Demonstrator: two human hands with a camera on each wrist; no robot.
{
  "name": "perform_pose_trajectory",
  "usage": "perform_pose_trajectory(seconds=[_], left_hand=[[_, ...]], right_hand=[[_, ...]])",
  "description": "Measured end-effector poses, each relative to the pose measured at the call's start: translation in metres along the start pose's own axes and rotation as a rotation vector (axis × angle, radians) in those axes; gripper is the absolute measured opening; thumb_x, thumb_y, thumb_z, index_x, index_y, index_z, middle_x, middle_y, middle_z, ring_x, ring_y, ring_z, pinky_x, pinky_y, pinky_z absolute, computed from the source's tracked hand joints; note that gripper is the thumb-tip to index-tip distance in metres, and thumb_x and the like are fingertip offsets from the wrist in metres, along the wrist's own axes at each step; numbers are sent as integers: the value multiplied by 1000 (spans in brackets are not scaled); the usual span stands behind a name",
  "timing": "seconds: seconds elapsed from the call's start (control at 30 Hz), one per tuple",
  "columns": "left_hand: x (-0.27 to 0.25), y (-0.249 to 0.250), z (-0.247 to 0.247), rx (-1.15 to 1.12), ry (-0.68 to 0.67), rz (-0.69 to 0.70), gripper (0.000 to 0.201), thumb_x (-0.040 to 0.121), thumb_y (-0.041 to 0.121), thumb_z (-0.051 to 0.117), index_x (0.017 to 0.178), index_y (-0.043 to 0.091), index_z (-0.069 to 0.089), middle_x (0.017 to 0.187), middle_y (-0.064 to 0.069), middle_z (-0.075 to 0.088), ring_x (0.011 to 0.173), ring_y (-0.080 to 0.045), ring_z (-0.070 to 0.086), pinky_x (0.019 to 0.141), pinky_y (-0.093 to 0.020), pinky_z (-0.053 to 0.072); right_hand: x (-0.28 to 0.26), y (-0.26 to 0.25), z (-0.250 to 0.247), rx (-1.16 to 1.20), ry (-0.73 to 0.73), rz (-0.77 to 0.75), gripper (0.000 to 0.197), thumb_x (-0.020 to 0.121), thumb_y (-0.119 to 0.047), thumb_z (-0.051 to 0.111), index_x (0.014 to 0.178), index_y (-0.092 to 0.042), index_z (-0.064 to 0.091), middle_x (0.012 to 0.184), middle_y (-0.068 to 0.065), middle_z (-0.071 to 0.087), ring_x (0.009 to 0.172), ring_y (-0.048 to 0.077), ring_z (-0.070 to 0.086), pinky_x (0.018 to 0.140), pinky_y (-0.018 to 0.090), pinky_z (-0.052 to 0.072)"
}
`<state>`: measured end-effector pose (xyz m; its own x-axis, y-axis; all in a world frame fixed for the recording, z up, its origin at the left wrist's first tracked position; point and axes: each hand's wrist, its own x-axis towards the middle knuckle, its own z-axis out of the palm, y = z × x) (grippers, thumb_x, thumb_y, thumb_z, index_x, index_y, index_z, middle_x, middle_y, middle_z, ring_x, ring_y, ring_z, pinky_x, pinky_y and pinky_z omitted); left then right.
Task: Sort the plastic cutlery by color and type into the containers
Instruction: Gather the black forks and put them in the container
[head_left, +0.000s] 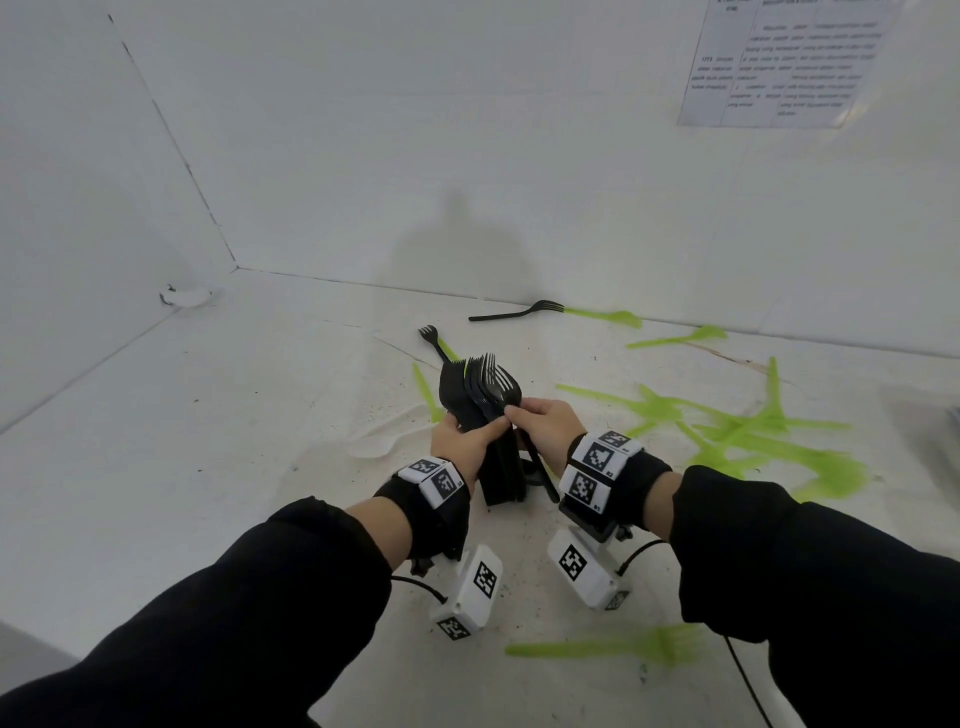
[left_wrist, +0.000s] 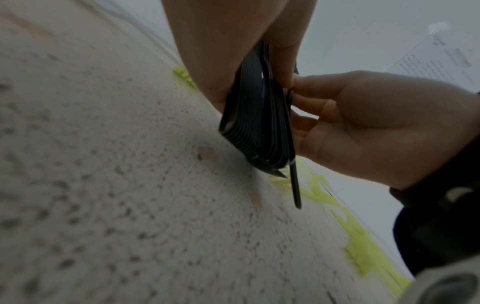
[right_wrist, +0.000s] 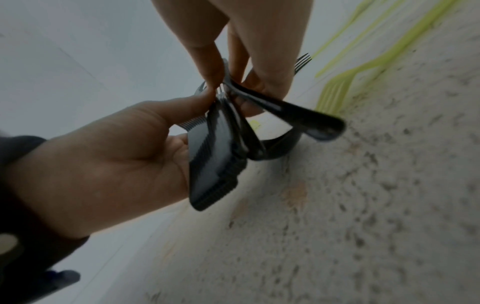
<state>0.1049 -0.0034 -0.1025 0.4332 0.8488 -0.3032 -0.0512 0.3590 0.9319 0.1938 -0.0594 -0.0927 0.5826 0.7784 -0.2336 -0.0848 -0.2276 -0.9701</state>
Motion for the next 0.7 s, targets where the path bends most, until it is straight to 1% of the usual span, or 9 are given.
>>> perform_pose_trajectory(seconds=[0.07,0.13,0.2,0.27,0.33,0.4,0.5,0.57,0.7], left_hand=[[2,0,-1,16,11,0,24,76,-6,69,96,4,62,102,-23,67,97,-39,65,89,-52,52],[3,-1,-2,22,24,-3,21,76,-6,68,92,6,61,99,-22,66,96,-38,65,89,-51,52],[4,-2,-2,15,25,-5,25,77,-6,66,99,3,61,98,-20,66,93,-35,65,89,-50,52],[4,-2,-3,7,24,-1,26,78,-6,66,102,2,60,95,-17,66,89,-32,64,89,-49,52],[6,-3,-2,22,33,0,21,77,-4,67,94,6,61,87,-12,66,86,-29,63,88,-47,53],[6,-4,-2,34,41,-1,19,77,-3,68,89,9,60,81,-8,65,83,-27,62,87,-46,53],[6,-4,-3,24,69,-7,25,76,-1,70,98,4,61,87,-10,65,88,-30,63,88,-46,53],[6,-4,-4,24,93,-12,34,75,2,71,107,1,60,97,-14,67,94,-32,64,89,-48,52],[8,-3,-4,35,120,-3,27,74,4,73,98,8,62,99,-14,68,96,-32,65,90,-49,52]], right_hand=[[-2,-1,-2,-5,-53,8,27,90,2,48,78,-14,66,70,6,61,64,17,57,71,29,52],[-2,-3,-4,-1,-82,19,29,89,6,46,83,-13,67,71,6,62,62,16,56,69,26,51],[-2,-5,-7,36,-107,32,25,90,7,47,91,-9,66,75,8,63,64,18,57,71,27,52],[-1,-6,-7,48,-96,37,23,90,7,47,88,-8,64,73,7,61,61,18,56,66,26,51],[1,-4,-6,-37,30,-15,18,89,4,51,91,-8,64,70,4,60,59,19,54,65,30,50],[2,0,-5,-181,198,-102,14,86,-4,56,96,-11,64,73,0,61,63,20,57,71,34,52],[1,1,-1,-271,287,-166,15,85,-12,61,99,-10,65,85,-1,62,77,19,61,81,34,52],[-1,-1,1,-292,325,-190,15,86,-14,60,100,-10,65,86,-4,61,77,15,58,80,28,49],[0,-5,4,-262,392,-198,14,87,-12,59,100,-10,63,87,-6,59,77,10,54,73,17,38]])
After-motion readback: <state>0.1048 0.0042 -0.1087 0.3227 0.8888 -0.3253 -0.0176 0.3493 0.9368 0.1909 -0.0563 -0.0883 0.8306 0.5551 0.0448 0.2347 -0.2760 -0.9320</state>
